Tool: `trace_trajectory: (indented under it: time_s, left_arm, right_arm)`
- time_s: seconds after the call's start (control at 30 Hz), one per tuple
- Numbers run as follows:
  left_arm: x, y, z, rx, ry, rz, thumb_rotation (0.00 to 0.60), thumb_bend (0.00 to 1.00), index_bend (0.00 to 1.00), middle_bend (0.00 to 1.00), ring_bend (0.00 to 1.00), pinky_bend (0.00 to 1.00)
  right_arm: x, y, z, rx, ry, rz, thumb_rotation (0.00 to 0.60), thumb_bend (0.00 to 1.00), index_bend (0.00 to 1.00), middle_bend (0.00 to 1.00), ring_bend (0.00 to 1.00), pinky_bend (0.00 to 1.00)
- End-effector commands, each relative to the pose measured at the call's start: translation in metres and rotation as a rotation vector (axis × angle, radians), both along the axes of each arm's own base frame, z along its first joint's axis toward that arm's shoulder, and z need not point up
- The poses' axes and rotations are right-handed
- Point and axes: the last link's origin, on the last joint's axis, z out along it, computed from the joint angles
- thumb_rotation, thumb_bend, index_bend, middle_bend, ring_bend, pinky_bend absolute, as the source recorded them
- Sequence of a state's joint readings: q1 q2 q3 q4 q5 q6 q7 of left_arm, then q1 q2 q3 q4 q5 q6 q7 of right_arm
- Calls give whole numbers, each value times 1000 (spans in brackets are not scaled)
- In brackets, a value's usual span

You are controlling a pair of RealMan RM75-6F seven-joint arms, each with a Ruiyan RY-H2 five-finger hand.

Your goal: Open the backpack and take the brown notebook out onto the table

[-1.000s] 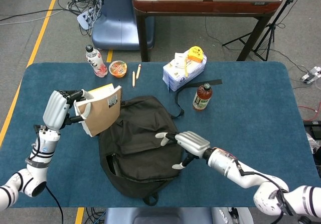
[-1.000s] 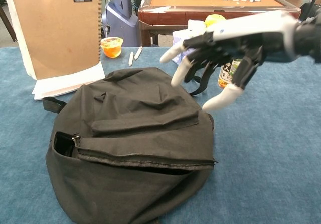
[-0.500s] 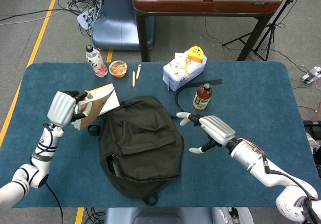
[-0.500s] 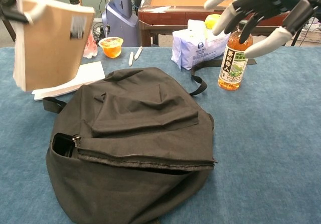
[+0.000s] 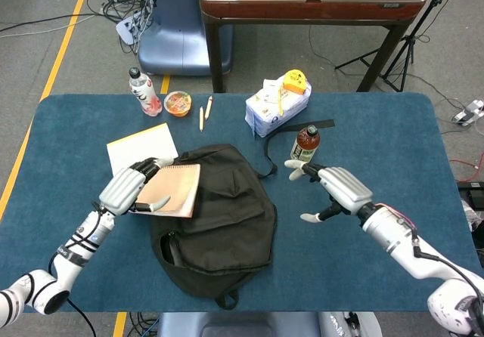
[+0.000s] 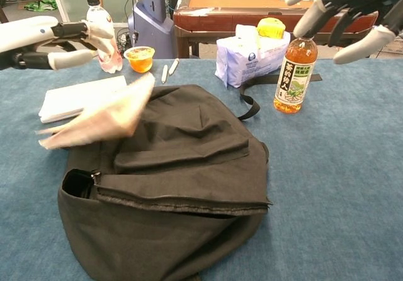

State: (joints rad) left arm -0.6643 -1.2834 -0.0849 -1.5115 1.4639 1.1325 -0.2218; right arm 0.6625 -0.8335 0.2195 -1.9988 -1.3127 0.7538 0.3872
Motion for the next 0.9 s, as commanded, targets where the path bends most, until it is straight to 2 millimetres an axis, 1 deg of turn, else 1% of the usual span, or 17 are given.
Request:
trace_trajectory:
  time_s: [0.03,0.1,0.13,0.17,0.2,0.23,0.27,0.3,0.37,0.5,0.57,0.73,0.9]
  left_arm:
    - [-8,-14,25,18,42,76,223,215,115,177,142,239]
    - [-12,-16,33,56,40,100,294,215,125,177,142,239]
    - [-16,-17,38,79,42,118,367,215,130,177,142,239]
    - [-20,-18,41,96,41,136,461,215,137,177,144,244]
    - [-24,-19,45,115,40,155,500,215,141,177,146,248]
    - [-28,-20,49,138,41,174,582,215,154,177,151,264]
    - [-34,-22,54,168,45,200,600,215,170,177,156,278]
    - [-39,-24,58,188,48,220,600,215,184,177,160,288]
    - [-49,-29,66,231,48,264,600,215,219,177,166,302]
    - [-74,-41,79,306,90,320,600,215,275,177,169,309]
    - [-87,-50,85,347,129,348,600,215,282,178,169,309]
    - [-110,-74,91,404,173,418,600,215,294,180,169,309]
    - [-119,-94,93,449,237,437,600,215,296,180,169,309]
  right_arm:
    - [-8,2,3,-7,29,-19,600,130,126,269,202,312]
    - [-13,4,6,-14,54,-30,600,155,126,272,202,312]
    - [-17,6,7,-24,75,-33,600,186,126,274,202,313]
    - [-21,7,9,-35,94,-32,600,210,126,276,202,313]
    - [-24,9,9,-49,114,-31,600,242,126,278,202,313]
    - [-28,11,10,-64,132,-31,600,276,126,282,203,314]
    - [-33,15,10,-85,156,-31,600,291,126,286,206,315]
    - [-37,18,9,-98,173,-34,600,313,127,293,214,319]
    - [-47,26,9,-132,198,-49,600,323,154,310,234,330]
    - [-66,38,11,-233,230,-78,600,364,276,346,264,336]
    - [-78,48,12,-282,268,-86,600,375,306,352,266,336]
    - [-107,74,10,-384,344,-101,600,374,313,362,266,336]
    - [-126,96,8,-419,369,-133,600,368,313,362,266,336]
